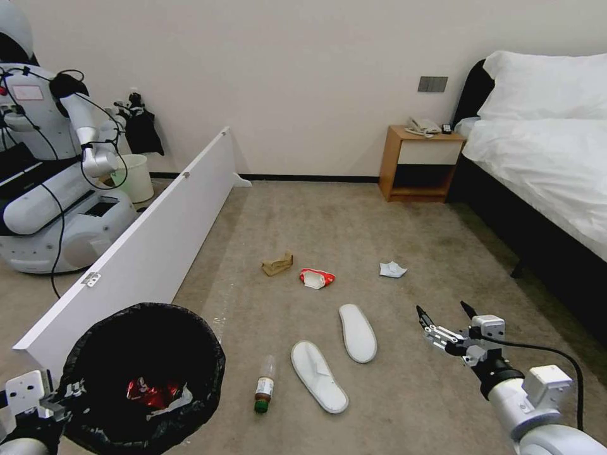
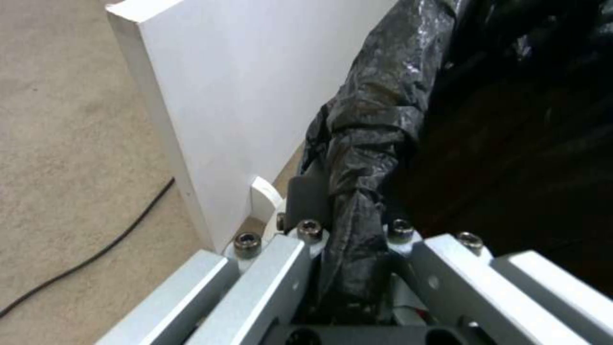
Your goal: Pick up the trash bin, then pick up the garbage from the floor and place it into the trash bin.
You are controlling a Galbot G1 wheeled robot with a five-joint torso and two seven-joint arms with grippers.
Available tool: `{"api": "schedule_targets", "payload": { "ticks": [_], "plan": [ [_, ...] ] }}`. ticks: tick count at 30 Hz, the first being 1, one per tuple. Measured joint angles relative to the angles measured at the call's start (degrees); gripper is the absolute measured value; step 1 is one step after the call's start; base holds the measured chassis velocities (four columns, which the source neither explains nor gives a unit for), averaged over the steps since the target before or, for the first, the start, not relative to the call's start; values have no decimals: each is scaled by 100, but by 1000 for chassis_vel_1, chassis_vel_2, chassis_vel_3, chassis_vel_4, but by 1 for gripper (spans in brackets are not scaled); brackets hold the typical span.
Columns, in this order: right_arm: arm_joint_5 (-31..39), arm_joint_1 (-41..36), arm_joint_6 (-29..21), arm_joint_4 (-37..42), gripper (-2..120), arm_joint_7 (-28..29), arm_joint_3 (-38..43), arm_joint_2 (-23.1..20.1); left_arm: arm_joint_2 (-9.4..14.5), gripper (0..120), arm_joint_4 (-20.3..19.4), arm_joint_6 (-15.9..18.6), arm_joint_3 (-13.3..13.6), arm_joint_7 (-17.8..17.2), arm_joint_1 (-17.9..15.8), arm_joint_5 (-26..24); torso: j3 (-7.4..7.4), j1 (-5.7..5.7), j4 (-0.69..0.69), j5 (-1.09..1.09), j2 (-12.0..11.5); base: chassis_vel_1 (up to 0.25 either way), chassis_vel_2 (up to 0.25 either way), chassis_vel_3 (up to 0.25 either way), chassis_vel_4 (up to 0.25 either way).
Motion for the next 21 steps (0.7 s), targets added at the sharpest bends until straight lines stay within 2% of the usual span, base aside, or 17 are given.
{"api": "schedule_targets", "payload": {
  "ticks": [21],
  "plan": [
    [-32, 6, -3, -165, 100, -153, 21, -56, -2, 2, -11, 6, 51, 4, -61, -38, 0, 0, 2, 0, 0, 0, 0, 0, 0]
  ]
}}
